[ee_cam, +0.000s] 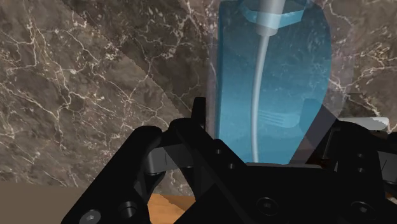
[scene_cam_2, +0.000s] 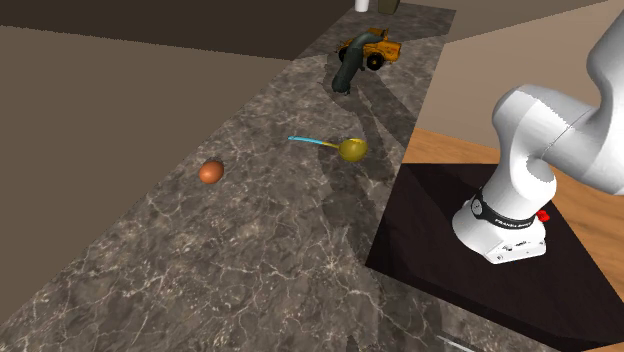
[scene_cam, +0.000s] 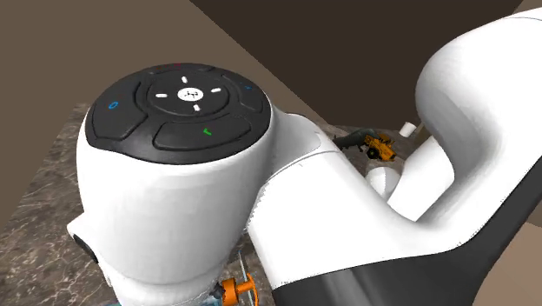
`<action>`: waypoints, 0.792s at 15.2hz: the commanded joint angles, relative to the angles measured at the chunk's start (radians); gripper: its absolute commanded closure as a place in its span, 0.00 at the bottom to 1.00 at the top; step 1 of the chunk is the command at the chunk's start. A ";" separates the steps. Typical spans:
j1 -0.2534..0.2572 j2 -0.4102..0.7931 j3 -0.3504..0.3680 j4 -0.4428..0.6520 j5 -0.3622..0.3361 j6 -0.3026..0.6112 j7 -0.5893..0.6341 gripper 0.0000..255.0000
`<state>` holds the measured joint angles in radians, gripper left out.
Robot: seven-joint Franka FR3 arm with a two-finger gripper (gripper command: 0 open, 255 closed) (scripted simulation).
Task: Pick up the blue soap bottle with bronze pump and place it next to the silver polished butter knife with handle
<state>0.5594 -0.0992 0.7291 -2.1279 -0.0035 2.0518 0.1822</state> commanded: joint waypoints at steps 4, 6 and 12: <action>0.020 0.100 0.041 0.059 -0.075 0.012 0.101 1.00; 0.021 0.113 0.042 0.043 -0.087 0.037 0.111 1.00; 0.026 0.160 0.042 0.000 -0.131 0.111 0.145 1.00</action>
<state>0.5839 0.0530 0.7706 -2.1187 -0.1259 2.1471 0.3202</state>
